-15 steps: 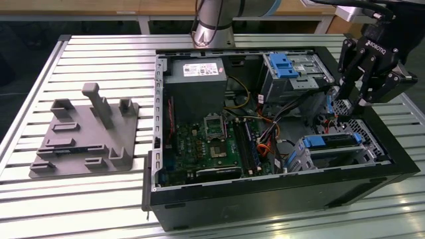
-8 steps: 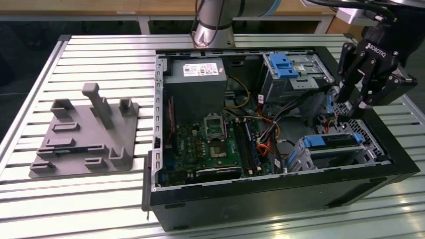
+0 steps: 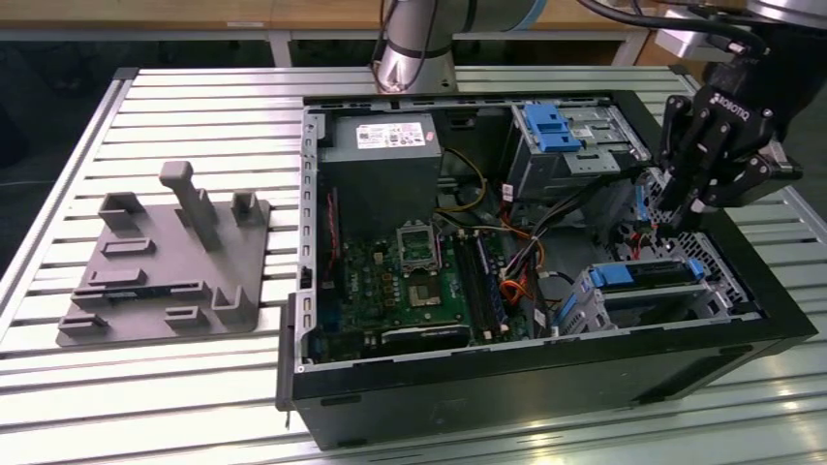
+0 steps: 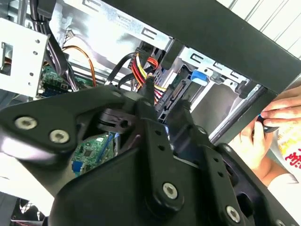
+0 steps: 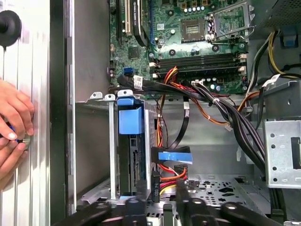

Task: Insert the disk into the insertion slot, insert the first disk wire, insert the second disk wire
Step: 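Insert the first disk wire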

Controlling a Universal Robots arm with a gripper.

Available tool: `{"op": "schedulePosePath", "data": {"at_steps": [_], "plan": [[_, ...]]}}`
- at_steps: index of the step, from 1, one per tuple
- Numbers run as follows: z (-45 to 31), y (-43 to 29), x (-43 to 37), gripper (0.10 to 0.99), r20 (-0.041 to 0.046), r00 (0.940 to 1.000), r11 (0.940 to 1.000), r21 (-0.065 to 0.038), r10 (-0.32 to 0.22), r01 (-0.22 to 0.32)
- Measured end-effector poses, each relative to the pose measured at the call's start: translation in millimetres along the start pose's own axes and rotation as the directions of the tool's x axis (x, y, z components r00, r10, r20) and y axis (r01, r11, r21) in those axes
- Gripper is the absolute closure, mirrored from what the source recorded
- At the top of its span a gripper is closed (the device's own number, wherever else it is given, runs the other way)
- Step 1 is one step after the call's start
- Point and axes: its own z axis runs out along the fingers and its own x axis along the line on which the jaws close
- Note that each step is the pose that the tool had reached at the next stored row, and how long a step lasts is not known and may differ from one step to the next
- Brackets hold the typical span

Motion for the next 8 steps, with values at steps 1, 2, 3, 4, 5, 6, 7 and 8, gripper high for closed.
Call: {"op": "schedulePosePath", "data": {"at_steps": [1, 2, 3, 4, 5, 6, 7, 8], "plan": [[0.9, -0.1, -0.1, 0.737, 0.0000, 1.0000, 1.0000, 0.000, 0.000, 0.000], [1.8, -0.1, -0.3, 0.737, 0.0000, 1.0000, 1.0000, -0.001, 0.000, 0.000], [2.4, -0.2, -0.5, 0.737, -0.0002, 1.0000, 1.0000, -0.001, 0.000, 0.000], [2.8, -0.2, -0.6, 0.737, -0.0011, 1.0000, 1.0000, -0.002, 0.000, 0.000], [3.3, -0.3, -0.7, 0.737, -0.0023, 1.0000, 1.0000, -0.002, 0.000, 0.000], [3.9, -0.3, -0.8, 0.737, -0.0033, 1.0000, 1.0000, -0.002, 0.000, 0.000], [4.3, -0.3, -0.9, 0.737, -0.0044, 1.0000, 1.0000, -0.002, 0.000, 0.000], [4.7, -0.4, -1.0, 0.737, -0.0051, 1.0000, 1.0000, -0.002, 0.000, 0.000]]}}
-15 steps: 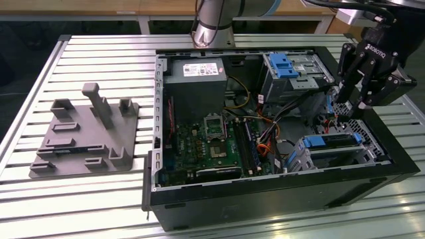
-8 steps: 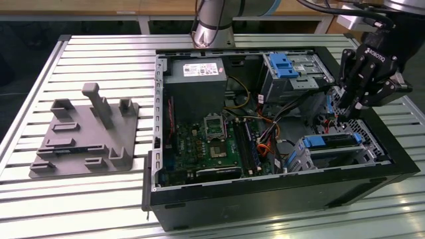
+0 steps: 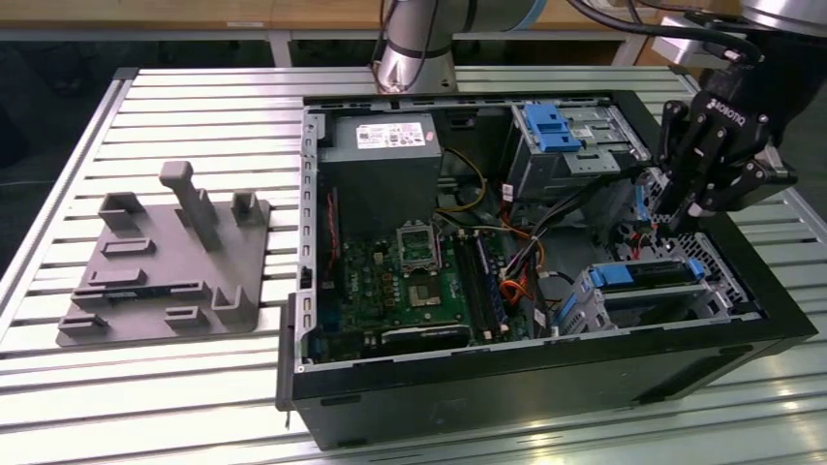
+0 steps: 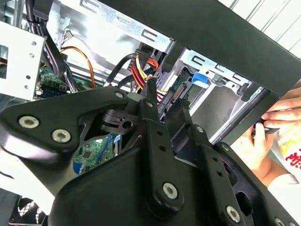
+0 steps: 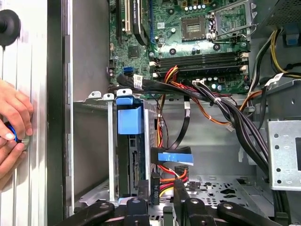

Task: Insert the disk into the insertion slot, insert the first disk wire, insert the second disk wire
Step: 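Insert the first disk wire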

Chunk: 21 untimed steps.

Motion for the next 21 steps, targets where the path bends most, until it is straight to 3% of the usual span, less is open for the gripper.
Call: {"op": "schedulePosePath", "data": {"at_steps": [14, 21], "plan": [[1.0, 2.5, 0.0, 0.737, -0.0003, 1.0000, 1.0000, 0.000, 0.000, 0.000], [1.3, -1.5, 0.4, 0.737, -0.0001, 1.0000, 1.0000, 0.000, 0.002, -0.002]]}}
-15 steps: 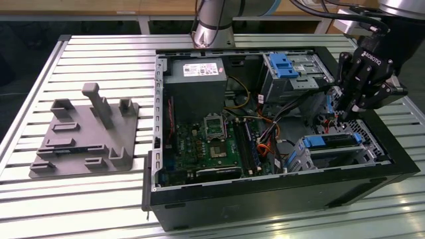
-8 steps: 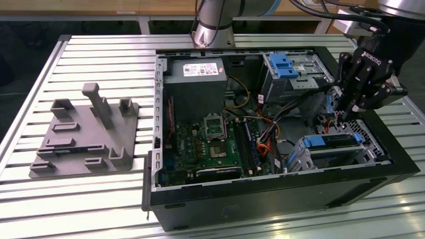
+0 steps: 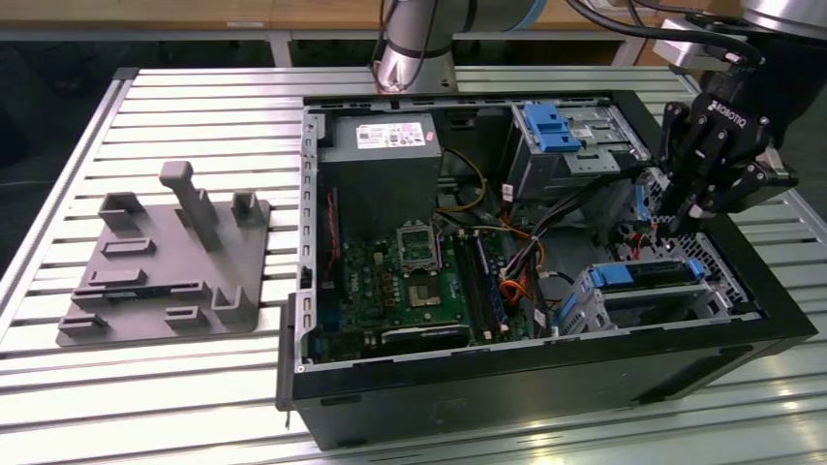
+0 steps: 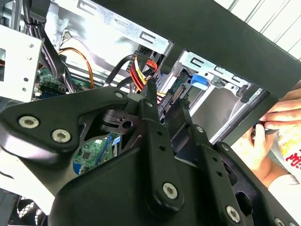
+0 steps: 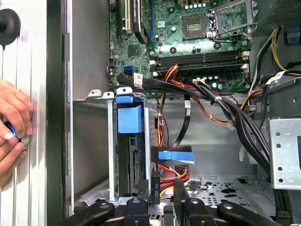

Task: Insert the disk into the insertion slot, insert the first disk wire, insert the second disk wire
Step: 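Insert the first disk wire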

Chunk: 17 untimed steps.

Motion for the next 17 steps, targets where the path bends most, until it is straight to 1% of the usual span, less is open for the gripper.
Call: {"op": "schedulePosePath", "data": {"at_steps": [8, 16, 17], "plan": [[1.0, 1.9, 1.6, 0.737, -0.0001, 1.0000, 1.0000, 0.000, 0.001, -0.001], [1.4, 2.1, 1.6, 0.737, -0.0001, 1.0000, 1.0000, 0.000, 0.002, -0.002], [1.4, 2.2, 1.6, 0.816, 0.0000, 1.0000, 1.0000, 0.000, 0.002, -0.002]]}}
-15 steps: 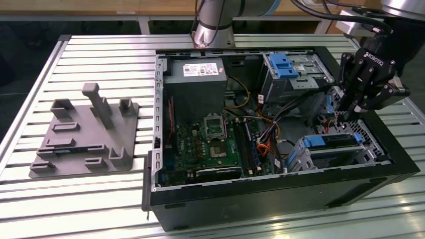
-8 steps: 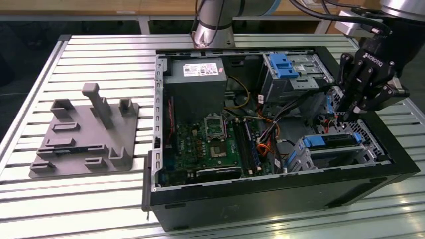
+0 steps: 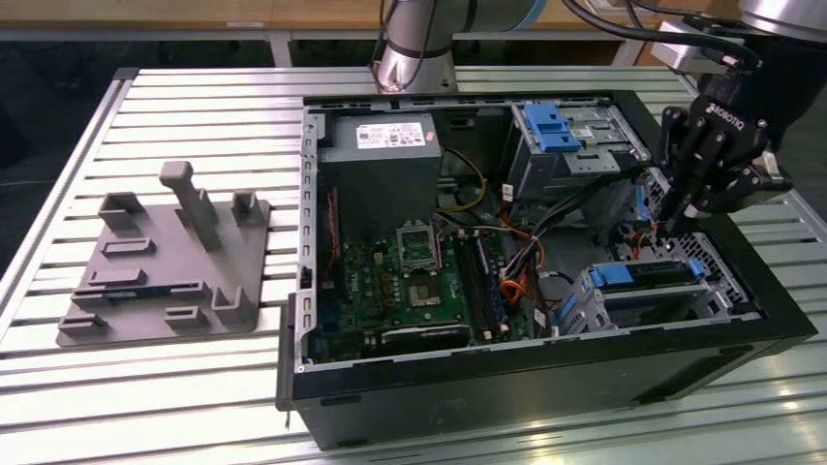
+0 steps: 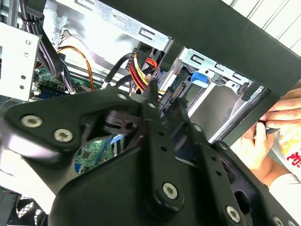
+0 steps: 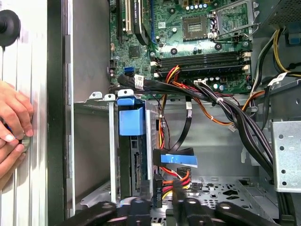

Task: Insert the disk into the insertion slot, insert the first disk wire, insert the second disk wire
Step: 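Insert the first disk wire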

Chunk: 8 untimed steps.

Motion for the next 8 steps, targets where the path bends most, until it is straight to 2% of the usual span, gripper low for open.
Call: {"op": "schedulePosePath", "data": {"at_steps": [1, 3, 8], "plan": [[0.0, 0.0, 0.0, 0.816, 0.0000, 1.0000, 1.0000, 0.000, 0.000, 0.000], [0.0, 0.0, 0.0, 0.922, 0.0000, 1.0000, 1.0000, 0.000, 0.000, 0.000], [0.2, 0.0, 0.0, 0.922, 0.0000, 1.0000, 1.0000, 0.000, 0.000, 0.000]]}}
